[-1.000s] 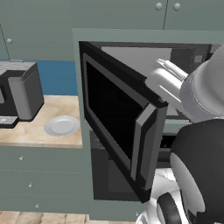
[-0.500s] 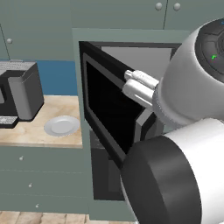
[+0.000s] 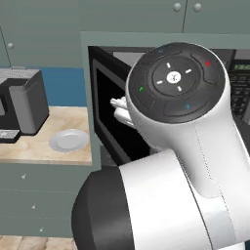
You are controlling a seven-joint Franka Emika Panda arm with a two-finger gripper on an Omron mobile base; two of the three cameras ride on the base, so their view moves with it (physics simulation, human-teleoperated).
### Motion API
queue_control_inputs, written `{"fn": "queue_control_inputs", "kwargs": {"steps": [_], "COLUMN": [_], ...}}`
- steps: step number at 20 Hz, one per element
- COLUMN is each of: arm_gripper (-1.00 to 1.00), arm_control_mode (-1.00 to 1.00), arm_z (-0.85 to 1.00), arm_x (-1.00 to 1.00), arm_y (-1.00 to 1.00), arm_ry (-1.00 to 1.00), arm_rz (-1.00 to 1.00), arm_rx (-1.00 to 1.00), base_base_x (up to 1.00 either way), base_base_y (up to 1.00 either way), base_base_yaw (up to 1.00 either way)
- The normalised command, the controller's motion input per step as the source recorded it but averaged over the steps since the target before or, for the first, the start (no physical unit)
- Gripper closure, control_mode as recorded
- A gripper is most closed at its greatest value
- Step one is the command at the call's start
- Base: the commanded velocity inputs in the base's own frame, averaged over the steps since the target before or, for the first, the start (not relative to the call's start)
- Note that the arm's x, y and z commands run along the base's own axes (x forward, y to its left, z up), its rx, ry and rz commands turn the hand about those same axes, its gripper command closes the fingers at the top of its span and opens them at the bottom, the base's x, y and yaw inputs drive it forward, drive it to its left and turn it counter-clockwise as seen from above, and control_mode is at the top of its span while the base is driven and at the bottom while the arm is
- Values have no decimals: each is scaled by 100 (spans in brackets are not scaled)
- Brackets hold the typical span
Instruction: Pick the carrot from the counter and place it in the microwave. Then turn on the microwave.
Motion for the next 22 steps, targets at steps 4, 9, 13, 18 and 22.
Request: {"fn": "queue_control_inputs", "kwargs": {"steps": [4, 9, 13, 18, 22], "arm_gripper": [-100, -100, -100, -100, -100], "arm_control_mode": [-100, -100, -100, -100, -100], "arm_z": [-21, -24, -29, -29, -26], "arm_x": [-1, 0, 0, 0, 0], "arm_y": [6, 6, 8, 4, 0], "arm_ry": [0, 0, 0, -1, -5], "arm_rz": [1, 0, 1, 1, 2], "arm_rx": [-11, -11, -14, -15, -16], "base_base_x": [0, 0, 0, 0, 0], "base_base_y": [0, 0, 0, 0, 0], "base_base_yaw": [0, 0, 0, 0, 0]}}
